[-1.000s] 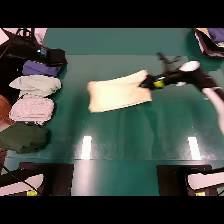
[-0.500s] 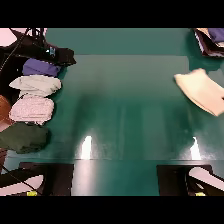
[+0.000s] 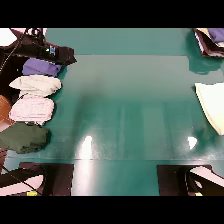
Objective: Fold the shirts.
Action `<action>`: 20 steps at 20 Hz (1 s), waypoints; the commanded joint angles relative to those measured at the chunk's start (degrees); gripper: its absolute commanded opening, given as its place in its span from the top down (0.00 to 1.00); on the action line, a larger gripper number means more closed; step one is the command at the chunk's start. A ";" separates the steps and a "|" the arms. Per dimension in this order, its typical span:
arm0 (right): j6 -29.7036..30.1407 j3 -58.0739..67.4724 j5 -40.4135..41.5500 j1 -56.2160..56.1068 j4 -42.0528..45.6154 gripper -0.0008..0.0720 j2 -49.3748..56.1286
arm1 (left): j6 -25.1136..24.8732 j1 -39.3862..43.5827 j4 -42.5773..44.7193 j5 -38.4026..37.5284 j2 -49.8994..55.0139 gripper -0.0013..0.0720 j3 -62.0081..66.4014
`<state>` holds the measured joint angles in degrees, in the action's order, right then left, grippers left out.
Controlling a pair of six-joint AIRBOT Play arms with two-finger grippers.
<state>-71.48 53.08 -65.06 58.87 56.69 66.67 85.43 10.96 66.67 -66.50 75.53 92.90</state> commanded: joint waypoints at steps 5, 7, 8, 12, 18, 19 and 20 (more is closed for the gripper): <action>-2.16 13.22 -11.02 -0.87 3.32 0.26 -0.11 | -0.35 0.00 -0.07 0.13 0.04 0.95 0.00; -2.14 15.47 -11.02 -5.53 -6.21 0.26 -0.11 | -0.31 0.00 -0.17 0.20 0.04 0.95 0.00; -2.14 16.11 -11.02 -8.79 -9.60 0.27 -0.11 | -0.31 0.00 -0.17 0.24 0.04 0.95 0.00; -2.14 18.01 -11.08 -26.23 -13.35 0.28 -0.09 | -0.33 0.00 -0.17 1.01 0.02 0.95 0.00; -1.79 18.16 -10.97 -47.10 -13.11 0.97 -0.09 | -0.31 0.00 -0.17 1.49 0.00 0.95 0.00; -1.77 18.16 -10.99 -49.03 -13.07 0.97 -0.09 | -0.31 0.00 -0.17 1.49 0.00 0.95 0.00; -1.77 18.16 -11.02 -50.73 -13.09 0.97 -0.11 | -0.31 -0.02 -0.17 1.49 0.00 0.95 0.00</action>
<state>-73.52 71.07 -76.07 15.05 44.03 66.59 85.12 10.96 66.50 -65.14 75.53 92.90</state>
